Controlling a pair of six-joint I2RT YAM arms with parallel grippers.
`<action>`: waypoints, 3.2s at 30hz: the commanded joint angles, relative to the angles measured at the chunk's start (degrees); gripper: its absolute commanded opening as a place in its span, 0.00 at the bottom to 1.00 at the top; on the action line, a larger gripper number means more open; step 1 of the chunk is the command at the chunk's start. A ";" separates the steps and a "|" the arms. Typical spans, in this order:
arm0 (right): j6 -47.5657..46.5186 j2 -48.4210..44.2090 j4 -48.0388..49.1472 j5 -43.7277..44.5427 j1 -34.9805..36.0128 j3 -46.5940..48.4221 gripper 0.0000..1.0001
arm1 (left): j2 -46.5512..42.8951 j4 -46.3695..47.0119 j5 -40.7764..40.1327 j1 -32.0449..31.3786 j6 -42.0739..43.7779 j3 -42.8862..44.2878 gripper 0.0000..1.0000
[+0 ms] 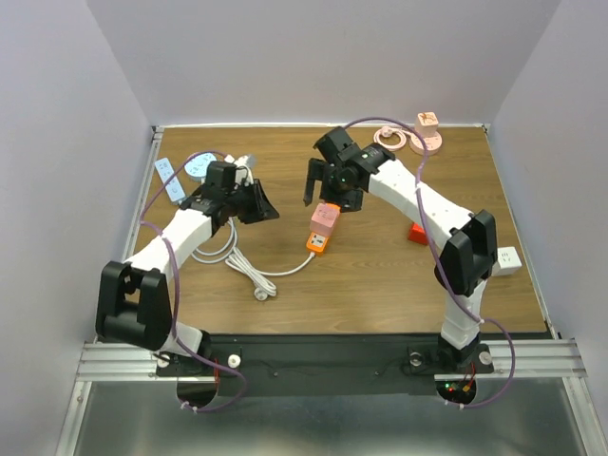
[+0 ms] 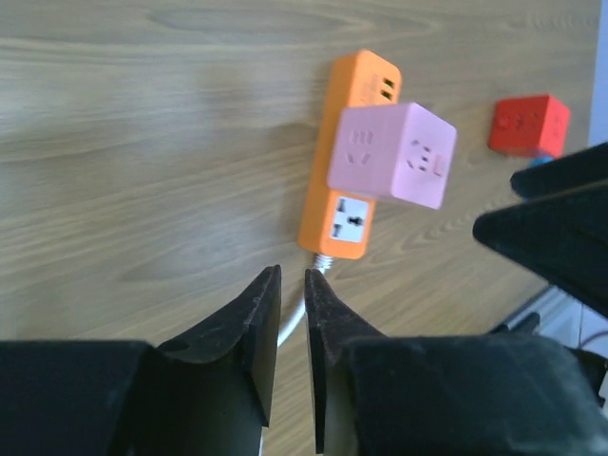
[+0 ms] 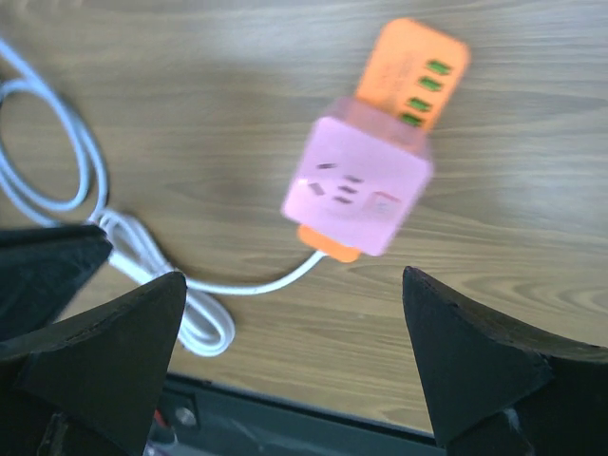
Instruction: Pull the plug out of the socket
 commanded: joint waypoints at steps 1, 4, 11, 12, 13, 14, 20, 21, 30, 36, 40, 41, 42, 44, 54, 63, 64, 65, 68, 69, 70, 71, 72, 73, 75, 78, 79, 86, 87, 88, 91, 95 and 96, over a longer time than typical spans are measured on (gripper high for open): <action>4.82 -5.20 -4.79 10.29 -3.31 -1.59 1.00 | 2.80 7.04 4.19 -4.31 -3.26 1.37 0.17; 5.88 -4.68 -4.26 9.16 -5.78 -3.35 1.00 | 6.58 13.12 5.33 -6.87 -6.85 -0.74 0.06; 6.76 0.06 -3.04 5.91 -6.13 -1.33 1.00 | 15.01 26.90 8.06 -12.58 -14.07 -1.72 0.00; 7.11 0.59 -2.86 5.47 -6.22 -1.07 1.00 | 15.90 27.00 8.23 -13.02 -14.16 -1.19 0.00; 7.28 1.12 -2.77 4.59 -6.13 -0.72 1.00 | 16.69 26.92 8.50 -13.46 -14.33 -0.58 0.00; 7.55 2.17 -2.42 3.97 -6.22 -0.28 1.00 | 17.74 27.44 8.41 -13.73 -14.60 -0.48 0.00; 9.04 4.02 -1.10 1.25 -6.13 -0.62 1.00 | 18.89 29.03 7.89 -14.08 -15.22 -3.21 0.00; 8.96 4.11 -0.58 0.81 -6.13 -0.80 1.00 | 19.24 29.03 7.62 -14.08 -15.21 -3.56 0.00; 9.05 6.48 3.12 -6.40 -6.22 -1.33 1.00 | 23.28 31.13 5.95 -14.08 -15.04 -6.90 0.00; 9.31 8.77 3.03 -7.72 -6.13 -1.95 1.00 | 25.21 32.19 5.95 -14.08 -15.21 -6.81 0.00; 9.39 11.23 3.38 -8.68 -5.69 -1.51 1.00 | 26.54 32.10 5.60 -14.08 -15.21 -6.99 0.00; 9.39 12.10 3.38 -8.86 -5.52 -1.16 1.00 | 26.89 32.19 5.51 -14.08 -15.30 -7.34 0.00; 9.31 12.37 3.56 -9.12 -5.34 -1.07 0.97 | 26.98 32.19 5.34 -14.08 -15.30 -7.69 0.00; 8.78 12.90 4.00 -10.18 -4.82 -0.81 0.91 | 27.15 32.36 4.90 -14.08 -15.22 -8.57 0.00; 6.32 9.31 5.05 -14.14 -4.11 -2.47 0.00 | 28.29 32.89 4.37 -14.08 -15.39 -10.24 0.00; 4.39 4.82 1.98 -14.40 -4.02 0.25 0.00 | 31.28 32.72 4.02 -14.35 -15.04 -10.42 0.00; 3.95 4.47 1.46 -13.88 -4.02 1.12 0.00 | 31.55 32.63 3.93 -14.35 -15.04 -10.50 0.00; 3.86 4.29 0.58 -12.74 -4.02 1.48 0.00 | 31.72 32.54 3.84 -14.35 -15.04 -10.59 0.00; 3.68 3.94 -0.13 -12.73 -4.11 2.01 0.00 | 32.25 32.45 3.49 -14.43 -14.95 -10.94 0.00; 3.77 4.02 -0.31 -13.17 -4.11 2.36 0.00 | 32.51 32.45 3.49 -14.52 -14.95 -11.03 0.00; 3.68 4.02 -0.57 -13.52 -4.11 3.06 0.00 | 32.69 32.45 3.49 -14.52 -14.95 -11.03 0.00; 3.77 3.85 -0.92 -14.13 -4.11 3.58 0.00 | 32.87 32.37 3.49 -14.52 -14.86 -11.12 0.00; 3.68 3.76 -1.10 -14.31 -4.11 4.02 0.00 | 33.22 32.37 3.40 -14.61 -14.86 -11.12 0.00; 3.77 3.59 -1.53 -14.31 -4.11 5.07 0.00 | 33.39 32.37 3.40 -14.61 -14.86 -11.12 0.00; 3.60 3.41 -2.32 -14.40 -4.20 6.22 0.01 | 33.66 32.45 3.05 -14.70 -14.86 -11.12 0.00; 3.42 3.15 -3.73 -14.23 -4.20 8.33 0.00 | 34.53 32.37 2.96 -14.79 -14.95 -11.03 0.00; 3.42 2.97 -3.91 -14.40 -4.20 8.68 0.00 | 34.80 32.37 3.05 -14.96 -14.95 -11.03 0.00; 2.89 2.79 -4.53 -14.93 -4.72 8.60 0.00 | 36.65 32.28 3.05 -15.14 -14.78 -10.15 0.00; 2.80 2.88 -4.53 -14.75 -4.73 7.99 0.00 | 36.82 32.28 3.14 -15.22 -14.78 -10.06 0.00; 2.37 2.80 -4.53 -14.49 -4.81 7.46 0.00 | 36.74 32.28 3.14 -15.23 -14.78 -10.15 0.00; 1.66 3.06 -4.44 -13.35 -5.43 5.36 0.00 | 35.60 32.10 3.14 -15.23 -15.21 -10.24 0.00; 0.61 4.81 -4.35 -14.30 -7.36 1.94 0.00 | 29.72 32.01 4.80 -15.23 -16.70 -10.77 0.00; 0.26 5.08 -4.18 -15.44 -8.49 1.22 0.00 | 25.96 31.84 5.68 -15.23 -17.14 -10.68 0.00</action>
